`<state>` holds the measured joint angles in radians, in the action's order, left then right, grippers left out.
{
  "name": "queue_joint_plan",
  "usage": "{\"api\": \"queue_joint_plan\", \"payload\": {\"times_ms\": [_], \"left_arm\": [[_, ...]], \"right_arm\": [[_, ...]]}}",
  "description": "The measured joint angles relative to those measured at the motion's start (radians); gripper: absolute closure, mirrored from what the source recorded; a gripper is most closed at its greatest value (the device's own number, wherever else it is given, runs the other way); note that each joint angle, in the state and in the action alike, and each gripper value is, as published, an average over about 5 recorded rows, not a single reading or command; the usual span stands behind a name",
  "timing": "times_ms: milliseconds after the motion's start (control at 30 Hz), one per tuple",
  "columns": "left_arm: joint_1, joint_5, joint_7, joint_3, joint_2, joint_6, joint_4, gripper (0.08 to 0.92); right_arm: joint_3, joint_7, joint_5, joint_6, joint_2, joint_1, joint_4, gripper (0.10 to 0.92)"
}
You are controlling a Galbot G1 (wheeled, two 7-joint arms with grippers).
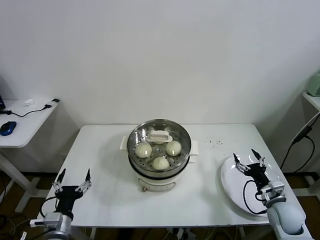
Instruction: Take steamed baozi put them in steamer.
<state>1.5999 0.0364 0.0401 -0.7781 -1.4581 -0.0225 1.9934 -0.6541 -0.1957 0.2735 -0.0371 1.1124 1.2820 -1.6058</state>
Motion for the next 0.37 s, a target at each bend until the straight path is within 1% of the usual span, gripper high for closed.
{"api": "queue_joint_plan", "payload": {"times_ms": [133, 367], "left_arm": [[0.006, 0.029, 0.013, -0.025, -0.026, 0.027, -0.003, 0.177], [0.026, 0.041, 0.031, -0.054, -0.047, 0.056, 0.006, 0.177]], "right_arm": [[0.0, -0.005, 0.004, -0.004, 0.012, 0.001, -0.006, 0.203], [-0.005, -0.011, 0.012, -0.007, 0.02, 0.009, -0.011, 0.203]]}}
